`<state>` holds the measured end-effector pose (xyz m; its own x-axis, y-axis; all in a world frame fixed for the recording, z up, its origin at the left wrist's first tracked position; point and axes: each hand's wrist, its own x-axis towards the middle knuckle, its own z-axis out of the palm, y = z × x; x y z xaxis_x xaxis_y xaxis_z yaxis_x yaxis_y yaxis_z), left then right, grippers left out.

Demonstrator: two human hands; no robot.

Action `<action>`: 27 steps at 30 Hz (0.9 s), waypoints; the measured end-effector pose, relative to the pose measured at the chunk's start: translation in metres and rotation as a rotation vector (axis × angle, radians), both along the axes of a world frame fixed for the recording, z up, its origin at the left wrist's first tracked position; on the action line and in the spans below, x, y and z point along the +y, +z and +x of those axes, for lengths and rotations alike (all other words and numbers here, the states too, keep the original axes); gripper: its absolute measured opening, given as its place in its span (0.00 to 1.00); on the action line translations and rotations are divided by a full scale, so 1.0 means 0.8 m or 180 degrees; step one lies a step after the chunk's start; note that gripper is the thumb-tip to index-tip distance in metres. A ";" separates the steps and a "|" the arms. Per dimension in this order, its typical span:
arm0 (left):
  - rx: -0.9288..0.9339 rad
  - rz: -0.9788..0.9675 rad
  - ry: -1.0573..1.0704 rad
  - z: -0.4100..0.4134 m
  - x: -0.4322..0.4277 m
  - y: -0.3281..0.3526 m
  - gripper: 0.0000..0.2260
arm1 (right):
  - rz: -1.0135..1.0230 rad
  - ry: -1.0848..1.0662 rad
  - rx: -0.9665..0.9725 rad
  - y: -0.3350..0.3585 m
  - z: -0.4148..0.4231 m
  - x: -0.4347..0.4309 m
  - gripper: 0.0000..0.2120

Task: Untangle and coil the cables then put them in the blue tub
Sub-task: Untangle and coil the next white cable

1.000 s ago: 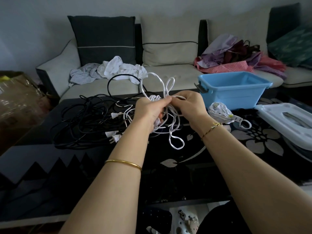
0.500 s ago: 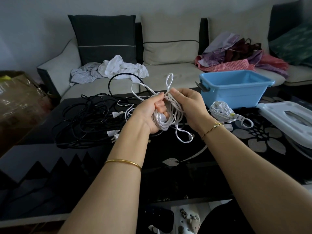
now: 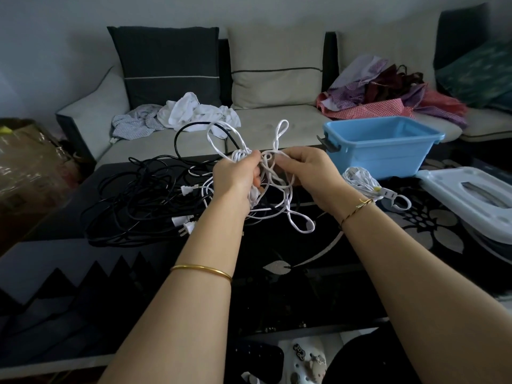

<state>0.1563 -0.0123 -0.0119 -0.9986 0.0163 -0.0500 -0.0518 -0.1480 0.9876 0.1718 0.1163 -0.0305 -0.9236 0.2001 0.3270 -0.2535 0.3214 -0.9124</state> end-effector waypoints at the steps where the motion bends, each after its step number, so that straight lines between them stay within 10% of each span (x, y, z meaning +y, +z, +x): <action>1: 0.0002 0.0043 -0.0005 0.001 0.001 0.000 0.14 | -0.0305 0.0038 -0.0115 -0.003 -0.002 0.001 0.12; 18: 0.0323 -0.0139 0.0465 -0.003 -0.003 0.002 0.10 | 0.1144 -0.0512 0.0013 -0.016 -0.011 0.004 0.09; 22: 0.0234 -0.0273 0.0187 -0.006 -0.002 -0.001 0.09 | 0.0150 0.0163 0.0168 -0.007 -0.001 -0.008 0.08; 27: 0.0252 -0.0304 -0.0031 -0.004 -0.005 -0.001 0.08 | 0.0415 -0.0085 0.0264 -0.001 -0.003 -0.012 0.07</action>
<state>0.1528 -0.0159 -0.0128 -0.9993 0.0250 0.0272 0.0258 -0.0530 0.9983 0.1696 0.1068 -0.0310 -0.8873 0.1750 0.4267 -0.3159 0.4434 -0.8388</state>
